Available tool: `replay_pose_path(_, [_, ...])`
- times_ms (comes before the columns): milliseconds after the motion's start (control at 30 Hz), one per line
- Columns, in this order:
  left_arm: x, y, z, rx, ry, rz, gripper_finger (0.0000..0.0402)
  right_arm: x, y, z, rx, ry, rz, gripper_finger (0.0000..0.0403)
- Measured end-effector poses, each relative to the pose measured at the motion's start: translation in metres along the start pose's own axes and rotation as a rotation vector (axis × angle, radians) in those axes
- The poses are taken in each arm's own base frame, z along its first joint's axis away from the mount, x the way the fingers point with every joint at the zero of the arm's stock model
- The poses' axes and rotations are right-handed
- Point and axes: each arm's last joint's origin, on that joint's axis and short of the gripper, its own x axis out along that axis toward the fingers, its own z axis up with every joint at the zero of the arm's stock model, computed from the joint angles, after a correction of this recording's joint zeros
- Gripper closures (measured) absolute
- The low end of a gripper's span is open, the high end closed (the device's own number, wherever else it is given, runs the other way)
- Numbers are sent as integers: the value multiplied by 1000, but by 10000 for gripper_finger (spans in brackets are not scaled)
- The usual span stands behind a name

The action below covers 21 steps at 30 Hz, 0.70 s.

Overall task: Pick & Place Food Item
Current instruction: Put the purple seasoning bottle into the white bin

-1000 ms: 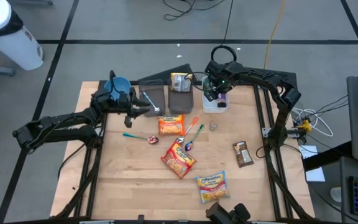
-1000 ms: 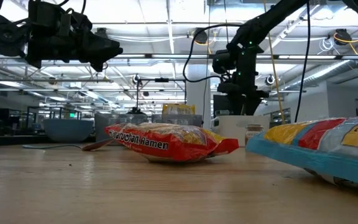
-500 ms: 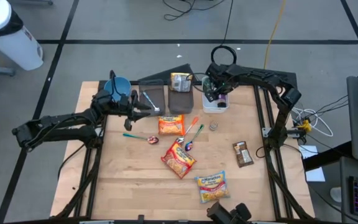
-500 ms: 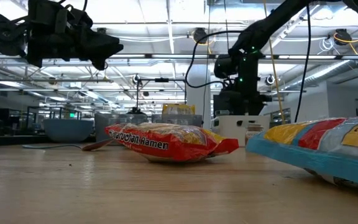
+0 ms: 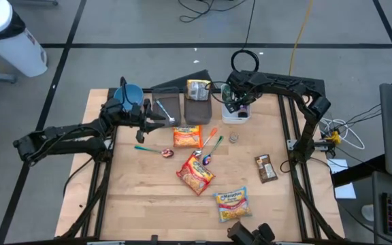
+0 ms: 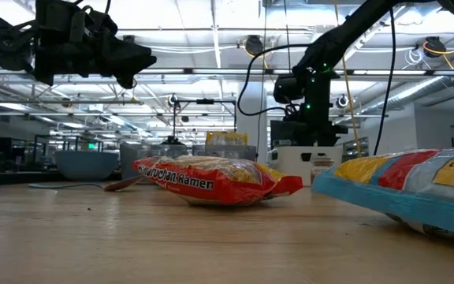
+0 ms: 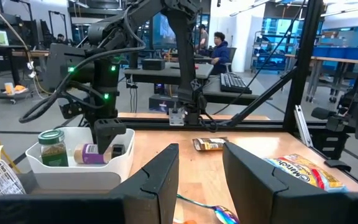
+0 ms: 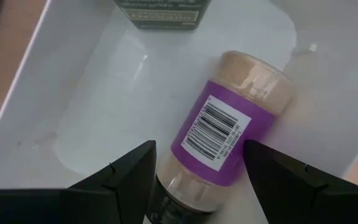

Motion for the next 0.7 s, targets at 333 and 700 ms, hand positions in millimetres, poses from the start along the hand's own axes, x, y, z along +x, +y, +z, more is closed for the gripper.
replay_pose_path(333, [0,0,0,3,-1,1,270,13,3,2,-33,17,29,165])
replay_pose_path(700, [0,0,-1,-9,6,-1,270,38,3,2,-68,93,31,165])
